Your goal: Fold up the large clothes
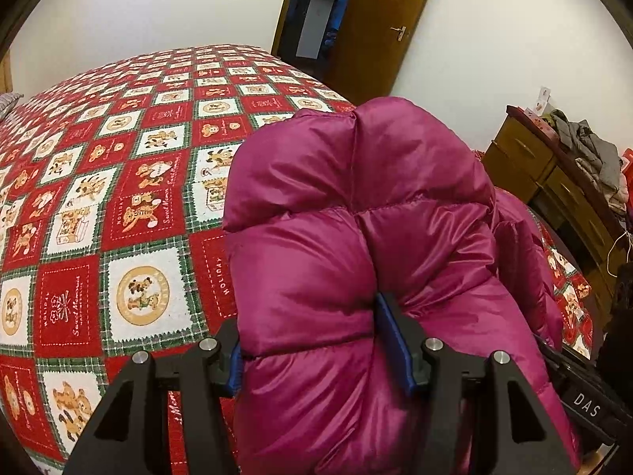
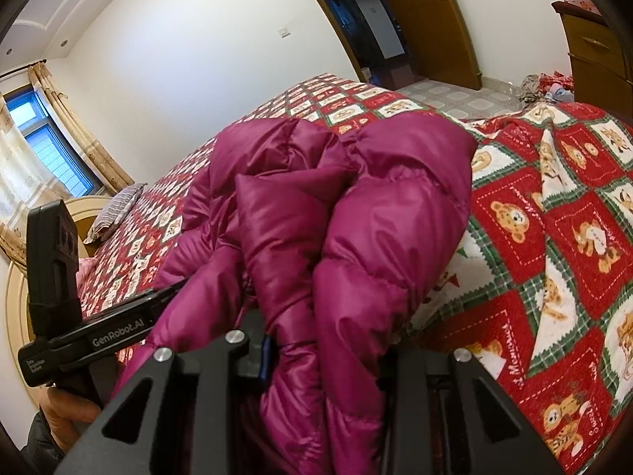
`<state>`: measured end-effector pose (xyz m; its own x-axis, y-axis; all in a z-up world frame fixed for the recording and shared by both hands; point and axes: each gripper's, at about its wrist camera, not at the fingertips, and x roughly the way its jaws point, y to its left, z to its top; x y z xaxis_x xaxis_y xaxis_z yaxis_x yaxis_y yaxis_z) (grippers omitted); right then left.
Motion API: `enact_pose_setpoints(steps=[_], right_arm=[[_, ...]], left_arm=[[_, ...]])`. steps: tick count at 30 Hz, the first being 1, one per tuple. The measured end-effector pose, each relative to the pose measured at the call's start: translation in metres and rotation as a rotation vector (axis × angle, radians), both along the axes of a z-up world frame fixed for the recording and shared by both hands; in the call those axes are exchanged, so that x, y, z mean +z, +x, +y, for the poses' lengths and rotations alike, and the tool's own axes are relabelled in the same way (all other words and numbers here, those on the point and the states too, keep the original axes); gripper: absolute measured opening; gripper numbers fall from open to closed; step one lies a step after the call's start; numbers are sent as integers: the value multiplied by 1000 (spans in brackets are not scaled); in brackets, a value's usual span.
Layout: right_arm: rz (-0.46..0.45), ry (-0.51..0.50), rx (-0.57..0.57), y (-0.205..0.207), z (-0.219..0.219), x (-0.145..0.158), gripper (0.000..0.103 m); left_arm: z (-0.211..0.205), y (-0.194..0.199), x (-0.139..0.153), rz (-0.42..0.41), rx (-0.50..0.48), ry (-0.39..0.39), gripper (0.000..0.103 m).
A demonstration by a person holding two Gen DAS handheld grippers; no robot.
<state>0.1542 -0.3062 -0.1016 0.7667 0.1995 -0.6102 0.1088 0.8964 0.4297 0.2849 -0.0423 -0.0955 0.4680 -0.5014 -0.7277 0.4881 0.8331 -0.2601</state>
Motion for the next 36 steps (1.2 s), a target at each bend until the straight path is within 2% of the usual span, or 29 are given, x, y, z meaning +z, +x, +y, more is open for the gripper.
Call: enact_pose_setpoints(steps=[12,22,27,31,36], right_arm=[[-21,-24,-11,-14,3,9,34],[-49,-158,-15,-8,-8,32,34],[-37,-183,-14,8,-22,32,34],[-20,-193,-19,22,-34,25,34],[17,-125,-32,41,-56,8,34]], left_arm=[[-2,-5,7,-7,-7,-27,57],[-28,7,19,-1,-20,-64,57],[-42,21,12,40,1,-84,57],[-58,30,5,57,8,-64,57],[-74,44,-3,59,22,-6,56]])
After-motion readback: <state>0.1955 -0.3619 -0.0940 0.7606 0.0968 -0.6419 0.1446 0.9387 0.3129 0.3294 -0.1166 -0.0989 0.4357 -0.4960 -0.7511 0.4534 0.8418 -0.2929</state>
